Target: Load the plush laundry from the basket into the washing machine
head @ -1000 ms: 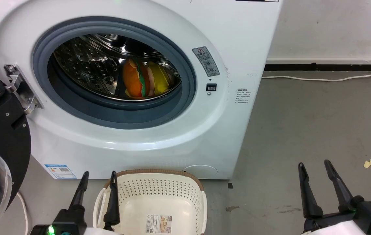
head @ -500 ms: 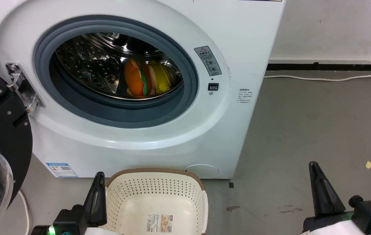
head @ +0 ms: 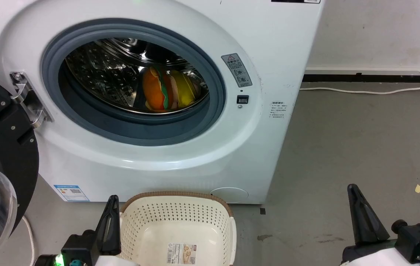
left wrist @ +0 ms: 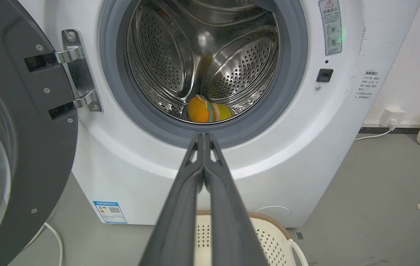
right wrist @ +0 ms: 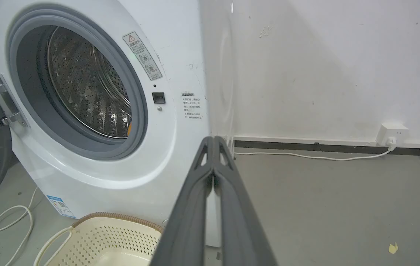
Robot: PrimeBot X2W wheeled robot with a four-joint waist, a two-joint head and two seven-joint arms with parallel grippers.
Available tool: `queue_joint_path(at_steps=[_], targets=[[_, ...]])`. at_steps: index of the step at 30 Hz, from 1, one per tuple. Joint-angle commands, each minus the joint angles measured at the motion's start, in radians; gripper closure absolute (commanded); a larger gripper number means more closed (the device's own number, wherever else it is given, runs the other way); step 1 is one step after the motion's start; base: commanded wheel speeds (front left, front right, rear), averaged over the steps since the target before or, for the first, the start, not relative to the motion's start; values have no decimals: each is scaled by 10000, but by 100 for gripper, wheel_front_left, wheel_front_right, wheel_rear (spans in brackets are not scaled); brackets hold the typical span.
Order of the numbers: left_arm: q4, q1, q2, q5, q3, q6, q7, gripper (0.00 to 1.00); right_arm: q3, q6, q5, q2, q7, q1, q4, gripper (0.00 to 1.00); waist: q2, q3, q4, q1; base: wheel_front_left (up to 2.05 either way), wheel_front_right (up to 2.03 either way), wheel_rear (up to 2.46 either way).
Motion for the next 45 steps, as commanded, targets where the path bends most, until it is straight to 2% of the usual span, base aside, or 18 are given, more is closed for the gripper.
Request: queue_joint_path(at_steps=[1, 45], targets=[[-26, -112, -29, 80, 41, -42, 55, 100, -11, -2, -95, 0, 66, -110, 22, 100, 0, -6, 4, 0, 0, 0, 0], [-126, -411, -110, 442, 201, -159, 995, 100, -19, -5, -611, -1, 1008, -385, 85, 100, 0, -202, 134, -1, 0, 0, 0]])
